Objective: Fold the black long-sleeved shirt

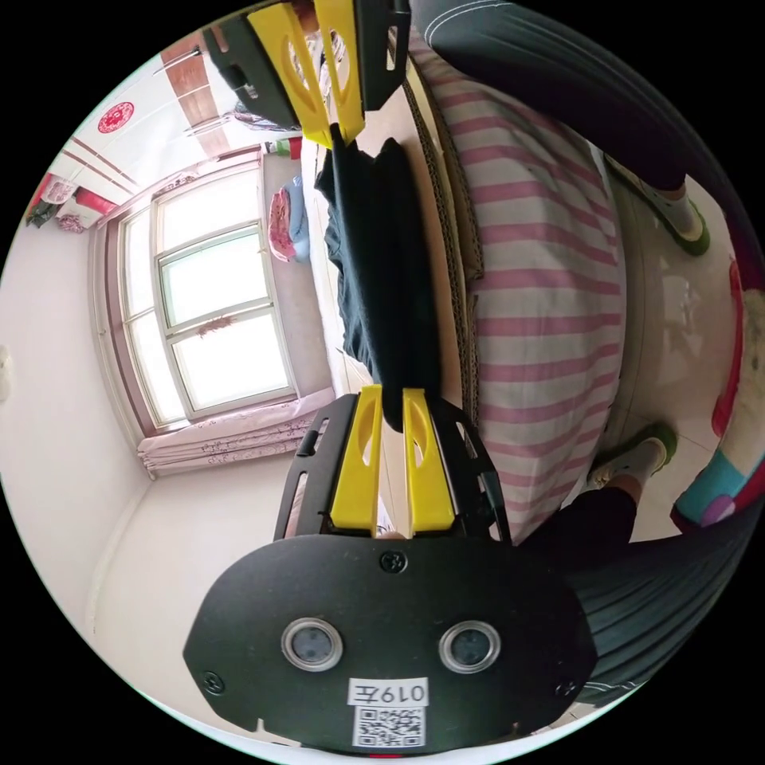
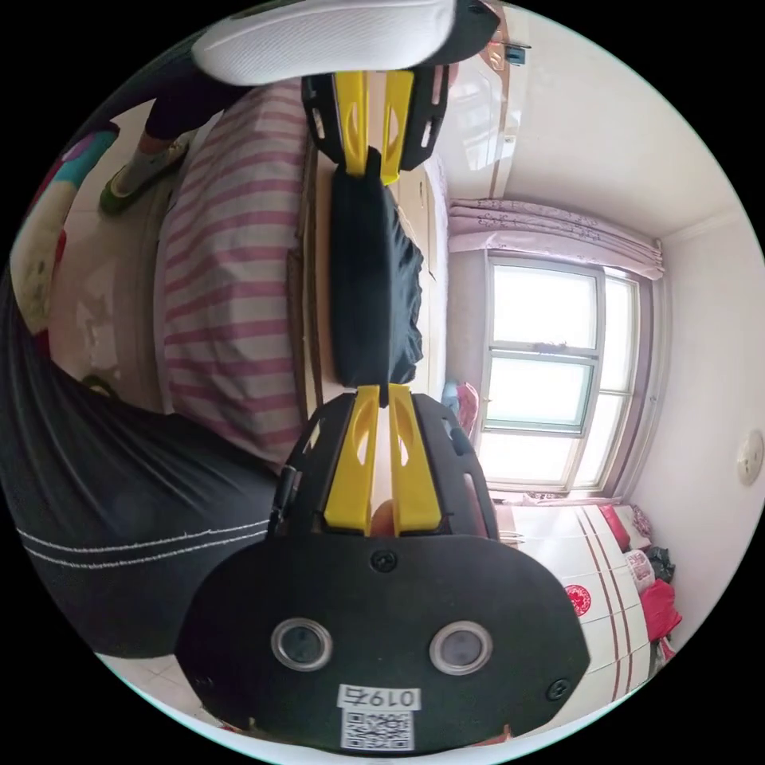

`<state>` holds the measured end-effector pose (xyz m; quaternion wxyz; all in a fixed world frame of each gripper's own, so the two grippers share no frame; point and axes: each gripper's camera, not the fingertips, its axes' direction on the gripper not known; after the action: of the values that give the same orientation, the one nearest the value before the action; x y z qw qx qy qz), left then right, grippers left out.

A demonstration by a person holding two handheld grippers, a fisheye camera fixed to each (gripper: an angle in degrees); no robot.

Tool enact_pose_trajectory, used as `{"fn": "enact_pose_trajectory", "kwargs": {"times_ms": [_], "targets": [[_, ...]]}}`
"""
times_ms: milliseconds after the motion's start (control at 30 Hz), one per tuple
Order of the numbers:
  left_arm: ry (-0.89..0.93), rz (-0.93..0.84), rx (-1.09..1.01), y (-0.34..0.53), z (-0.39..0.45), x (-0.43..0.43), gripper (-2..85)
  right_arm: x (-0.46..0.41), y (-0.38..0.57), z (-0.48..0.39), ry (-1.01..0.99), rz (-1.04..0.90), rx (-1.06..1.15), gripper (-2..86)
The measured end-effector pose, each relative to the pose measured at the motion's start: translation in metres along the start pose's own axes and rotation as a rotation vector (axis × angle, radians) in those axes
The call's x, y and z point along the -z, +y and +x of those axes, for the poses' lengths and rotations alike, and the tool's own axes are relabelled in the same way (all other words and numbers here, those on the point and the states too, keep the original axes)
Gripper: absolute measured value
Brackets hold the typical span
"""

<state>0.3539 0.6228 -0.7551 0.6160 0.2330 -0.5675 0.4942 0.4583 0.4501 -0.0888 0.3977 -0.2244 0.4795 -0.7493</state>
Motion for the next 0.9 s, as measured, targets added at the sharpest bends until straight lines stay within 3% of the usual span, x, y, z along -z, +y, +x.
{"fn": "enact_pose_trajectory", "kwargs": {"times_ms": [400, 633, 767, 900], "targets": [[-0.054, 0.029, 0.041, -0.006, 0.053, 0.034, 0.7, 0.002, -0.014, -0.026, 0.036, 0.012, 0.037, 2.5], [-0.059, 0.041, 0.066, -0.011, 0.088, 0.039, 0.6, 0.013, -0.005, -0.017, 0.006, 0.023, -0.053, 7.3], [-0.066, 0.040, 0.063, -0.018, 0.121, 0.038, 0.6, 0.036, 0.005, 0.023, -0.058, 0.102, -0.252, 7.3], [-0.066, 0.037, 0.068, -0.025, 0.154, 0.030, 0.7, 0.026, -0.015, 0.030, -0.116, 0.097, -0.210, 9.0]]}}
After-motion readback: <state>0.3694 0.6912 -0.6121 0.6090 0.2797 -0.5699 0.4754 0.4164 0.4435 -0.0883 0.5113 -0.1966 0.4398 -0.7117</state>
